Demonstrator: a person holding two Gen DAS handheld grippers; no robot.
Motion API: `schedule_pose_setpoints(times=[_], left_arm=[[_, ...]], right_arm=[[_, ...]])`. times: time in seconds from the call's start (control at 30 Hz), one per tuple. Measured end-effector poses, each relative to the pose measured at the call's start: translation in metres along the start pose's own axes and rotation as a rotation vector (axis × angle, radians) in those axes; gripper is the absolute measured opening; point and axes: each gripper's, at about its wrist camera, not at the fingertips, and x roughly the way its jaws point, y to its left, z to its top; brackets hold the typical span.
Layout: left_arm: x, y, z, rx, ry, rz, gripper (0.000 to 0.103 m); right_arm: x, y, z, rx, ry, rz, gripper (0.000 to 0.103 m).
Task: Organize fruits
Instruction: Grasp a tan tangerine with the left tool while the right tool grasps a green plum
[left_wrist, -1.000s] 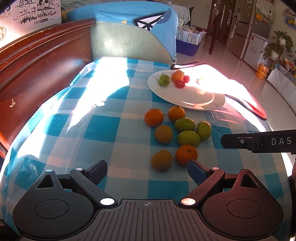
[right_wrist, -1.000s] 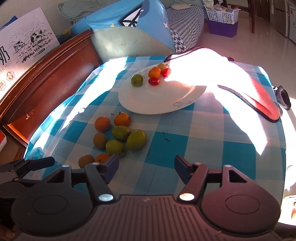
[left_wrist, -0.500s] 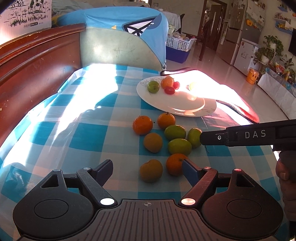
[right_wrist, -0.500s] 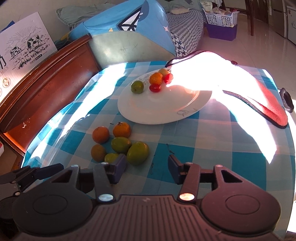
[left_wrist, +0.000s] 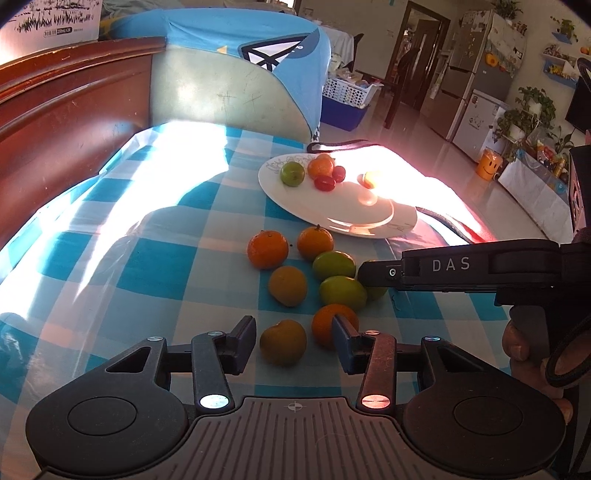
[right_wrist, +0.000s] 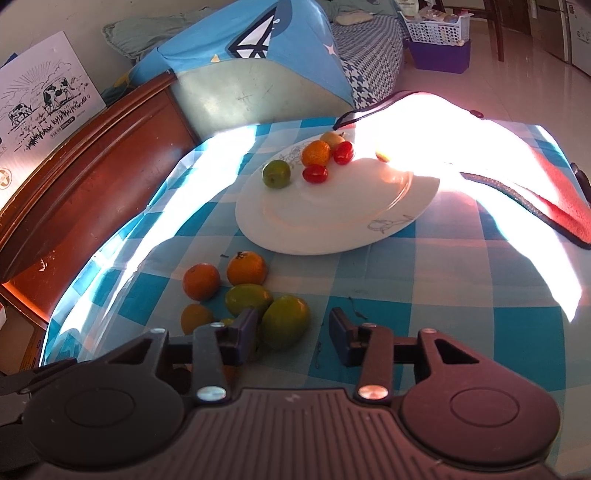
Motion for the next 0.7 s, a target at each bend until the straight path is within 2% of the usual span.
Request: schedule_pose_setpoints(times=[0.17,0.27,0.43,0.57,0.7], left_arm=[[-0.002,0.006,0.000,-0.036,0.000,0.007,0.034],[0.000,0.013,0.001,-0.070,0.009,0.018,0.034],[0.003,0.001,-0.002,0.000,0.010,0.039,0.034],[0.003,0.003,-0.003,-0.016,0.012,0.028,0.033],[0.003,-0.001,-0.005,0.003,0.019,0.006,0.025]], right_arm=[[0.003,0.000,0.000,0.003,0.004,0.020,0.029],[0.002,0.000,0.000,0.003,0.006,0.018,0.028],[0.004,0.002,-0.001,-0.003,0.009,0.012,0.028],[0.004,0.002,-0.002,-0.011,0.006,0.006,0.027],[0.003,0.002,-0.002,-0.014,0.004,0.002,0.027]])
